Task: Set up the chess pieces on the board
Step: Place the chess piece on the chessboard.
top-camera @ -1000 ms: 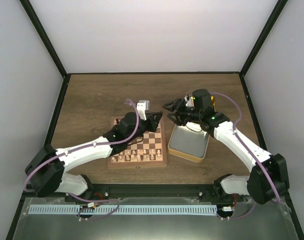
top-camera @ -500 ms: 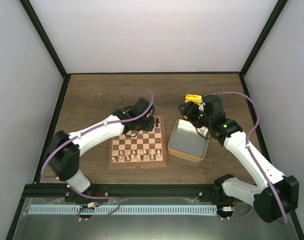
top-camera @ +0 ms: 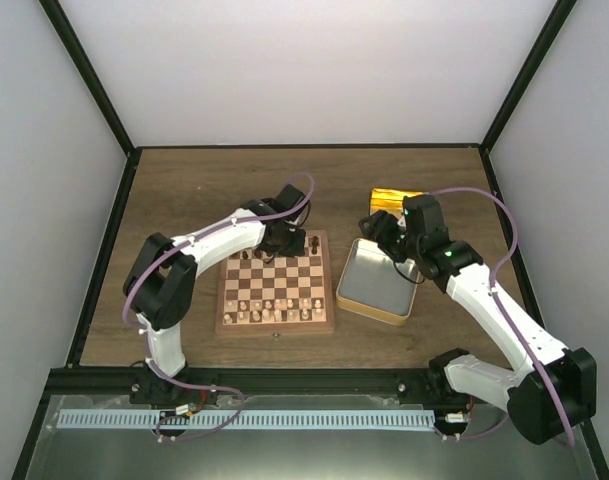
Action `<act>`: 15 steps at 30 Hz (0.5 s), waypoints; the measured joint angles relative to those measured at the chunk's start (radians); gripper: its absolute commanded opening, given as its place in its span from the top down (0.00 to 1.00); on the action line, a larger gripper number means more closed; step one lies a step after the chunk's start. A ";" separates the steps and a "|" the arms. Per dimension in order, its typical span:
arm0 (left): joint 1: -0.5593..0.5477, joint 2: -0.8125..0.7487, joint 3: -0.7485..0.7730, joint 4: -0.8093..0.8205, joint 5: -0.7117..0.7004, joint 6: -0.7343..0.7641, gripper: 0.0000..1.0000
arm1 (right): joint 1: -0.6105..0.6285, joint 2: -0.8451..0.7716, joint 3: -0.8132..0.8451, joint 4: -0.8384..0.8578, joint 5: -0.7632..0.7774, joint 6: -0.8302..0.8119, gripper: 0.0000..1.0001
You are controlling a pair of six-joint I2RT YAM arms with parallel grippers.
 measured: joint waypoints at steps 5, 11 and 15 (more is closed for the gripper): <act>0.003 0.046 0.035 0.000 0.022 0.007 0.95 | 0.000 0.005 0.000 0.000 0.000 -0.007 0.32; 0.003 0.085 0.048 -0.008 0.026 0.007 0.94 | 0.000 0.005 0.000 0.000 0.000 -0.010 0.32; 0.003 0.087 0.051 -0.022 0.011 0.006 0.93 | 0.000 0.005 -0.007 0.004 0.000 -0.010 0.32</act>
